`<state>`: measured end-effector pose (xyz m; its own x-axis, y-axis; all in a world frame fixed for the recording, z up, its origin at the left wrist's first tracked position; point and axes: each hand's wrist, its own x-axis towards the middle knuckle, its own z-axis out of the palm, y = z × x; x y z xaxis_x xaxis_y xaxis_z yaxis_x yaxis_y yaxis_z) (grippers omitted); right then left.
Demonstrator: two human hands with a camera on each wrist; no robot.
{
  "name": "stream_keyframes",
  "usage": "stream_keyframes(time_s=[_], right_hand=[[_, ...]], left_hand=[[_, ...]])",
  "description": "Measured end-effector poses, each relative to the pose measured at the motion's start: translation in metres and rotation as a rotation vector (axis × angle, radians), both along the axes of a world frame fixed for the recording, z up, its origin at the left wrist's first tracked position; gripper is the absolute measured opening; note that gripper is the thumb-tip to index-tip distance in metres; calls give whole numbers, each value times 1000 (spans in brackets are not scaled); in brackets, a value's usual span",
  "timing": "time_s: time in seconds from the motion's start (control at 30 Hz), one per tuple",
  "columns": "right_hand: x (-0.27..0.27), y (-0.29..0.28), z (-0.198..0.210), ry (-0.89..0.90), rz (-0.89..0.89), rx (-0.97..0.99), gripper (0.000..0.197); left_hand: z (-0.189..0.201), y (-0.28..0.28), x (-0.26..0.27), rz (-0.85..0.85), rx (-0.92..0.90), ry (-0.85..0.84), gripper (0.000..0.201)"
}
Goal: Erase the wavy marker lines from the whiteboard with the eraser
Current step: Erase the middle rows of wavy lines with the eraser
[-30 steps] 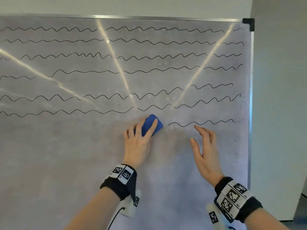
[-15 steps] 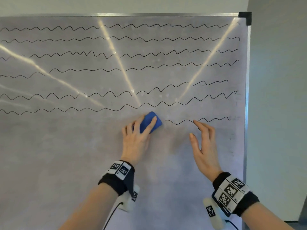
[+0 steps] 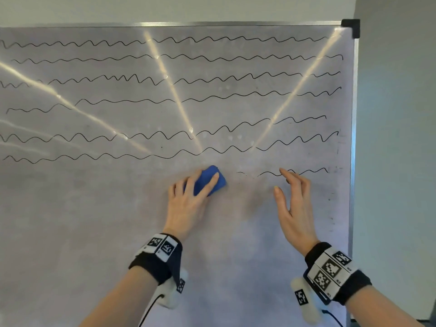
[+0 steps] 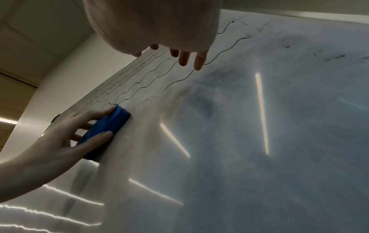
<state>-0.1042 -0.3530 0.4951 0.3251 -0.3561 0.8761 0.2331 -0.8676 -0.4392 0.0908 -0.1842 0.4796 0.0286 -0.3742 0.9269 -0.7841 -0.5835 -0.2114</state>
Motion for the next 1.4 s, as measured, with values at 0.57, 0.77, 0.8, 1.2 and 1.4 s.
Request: stream_keyframes(time_s=[0.57,0.77,0.8,1.2,1.4], right_hand=[[71,60,-15,194,-157,-151,54],[91,90,-25,155,-324,-18,73],[96,94,-26,157,-325,8,75],[117,107,-6,296,-363,-291,59],[120,112,-2,234,-332,-230,52]], left_hand=[[4,9,-19,-310,163,268,88],[-11,45,6,-122,107,243,65],[-13,51,9,-109,84,247,63],[-4,50,13,-111,43,324,56],[9,45,11,-100,-90,358,57]])
